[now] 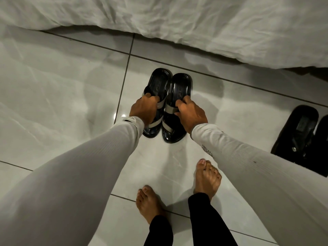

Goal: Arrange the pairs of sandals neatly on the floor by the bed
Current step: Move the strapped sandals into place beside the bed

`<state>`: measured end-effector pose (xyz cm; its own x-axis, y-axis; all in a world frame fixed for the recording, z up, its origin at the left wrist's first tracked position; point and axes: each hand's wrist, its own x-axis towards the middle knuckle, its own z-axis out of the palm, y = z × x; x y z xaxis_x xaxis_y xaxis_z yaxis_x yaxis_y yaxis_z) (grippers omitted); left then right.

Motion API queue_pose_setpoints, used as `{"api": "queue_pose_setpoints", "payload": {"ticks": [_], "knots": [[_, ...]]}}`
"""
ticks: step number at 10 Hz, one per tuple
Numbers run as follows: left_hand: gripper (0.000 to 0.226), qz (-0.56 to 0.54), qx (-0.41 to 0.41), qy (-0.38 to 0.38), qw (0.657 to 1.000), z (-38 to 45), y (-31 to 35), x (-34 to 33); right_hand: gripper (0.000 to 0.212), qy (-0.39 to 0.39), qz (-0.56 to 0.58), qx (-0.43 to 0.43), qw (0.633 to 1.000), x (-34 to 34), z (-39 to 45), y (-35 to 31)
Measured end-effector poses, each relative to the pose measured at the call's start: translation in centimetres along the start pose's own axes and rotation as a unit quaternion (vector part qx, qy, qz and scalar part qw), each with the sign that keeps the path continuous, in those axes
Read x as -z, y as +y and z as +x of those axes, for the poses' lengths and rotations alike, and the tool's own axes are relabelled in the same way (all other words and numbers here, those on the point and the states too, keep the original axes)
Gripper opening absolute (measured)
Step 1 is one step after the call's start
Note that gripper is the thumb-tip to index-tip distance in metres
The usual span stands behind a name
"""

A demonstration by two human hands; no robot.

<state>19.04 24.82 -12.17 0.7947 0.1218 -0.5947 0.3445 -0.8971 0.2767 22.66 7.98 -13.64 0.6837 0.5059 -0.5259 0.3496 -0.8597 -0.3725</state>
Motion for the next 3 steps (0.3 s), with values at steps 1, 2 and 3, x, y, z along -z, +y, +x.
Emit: {"api": "queue_pose_setpoints", "payload": {"ticks": [1, 2, 3], "knots": [[0.024, 0.002, -0.002, 0.0, 1.0, -0.17, 0.15, 0.02, 0.028, 0.006, -0.004, -0.005, 1.0, 0.16, -0.09, -0.08], [0.024, 0.005, 0.0, 0.007, 1.0, -0.15, 0.32, 0.09, 0.035, 0.02, -0.007, 0.002, 1.0, 0.28, -0.34, -0.23], [0.032, 0.036, -0.004, 0.054, 0.998, -0.62, 0.5, 0.44, 0.058, 0.029, -0.037, -0.015, 0.999, 0.55, -0.69, -0.06]]}}
